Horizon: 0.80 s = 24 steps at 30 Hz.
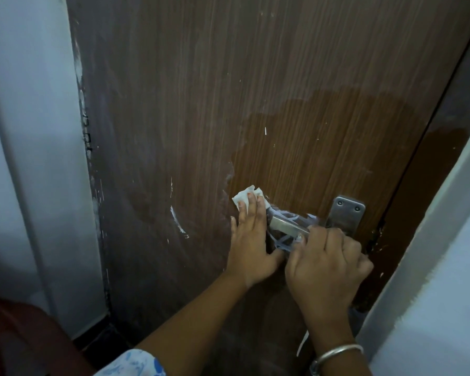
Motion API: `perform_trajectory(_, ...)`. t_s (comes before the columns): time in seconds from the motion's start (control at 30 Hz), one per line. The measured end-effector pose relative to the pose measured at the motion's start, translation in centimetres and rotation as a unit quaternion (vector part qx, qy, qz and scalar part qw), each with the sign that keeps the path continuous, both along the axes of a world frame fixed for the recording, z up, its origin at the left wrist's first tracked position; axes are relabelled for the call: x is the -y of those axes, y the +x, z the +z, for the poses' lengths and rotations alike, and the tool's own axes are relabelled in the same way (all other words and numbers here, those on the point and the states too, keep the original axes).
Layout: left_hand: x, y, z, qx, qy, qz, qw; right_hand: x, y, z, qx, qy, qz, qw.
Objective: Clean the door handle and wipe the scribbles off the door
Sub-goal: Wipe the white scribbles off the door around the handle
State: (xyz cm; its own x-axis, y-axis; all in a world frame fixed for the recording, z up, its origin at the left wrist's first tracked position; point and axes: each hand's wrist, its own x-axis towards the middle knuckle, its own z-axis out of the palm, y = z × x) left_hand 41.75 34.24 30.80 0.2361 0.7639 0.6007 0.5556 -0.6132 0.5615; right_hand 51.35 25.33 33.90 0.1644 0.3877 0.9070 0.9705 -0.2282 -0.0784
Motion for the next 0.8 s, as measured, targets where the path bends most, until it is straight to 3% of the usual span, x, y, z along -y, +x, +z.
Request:
perform_trajectory(0.27,-0.5,-1.4,-0.4,-0.162,0.106,-0.013,0.981,-0.2,0.1,-0.2,0.007,0.006,-0.003,1.000)
perform_trajectory(0.5,0.1,0.4,-0.6,-0.079,0.081,0.002,0.994,-0.3,0.0,-0.3,0.009,0.011,-0.014,1.000)
perform_trajectory(0.63,0.1,0.1,-0.9,-0.149,0.155,-0.032,0.976,-0.3,0.0,-0.2,0.003,0.007,-0.017,1.000)
perform_trajectory(0.8,0.6,0.0,-0.6,-0.173,0.161,-0.022,0.971,-0.3,0.0,-0.3,0.004,0.009,-0.012,1.000)
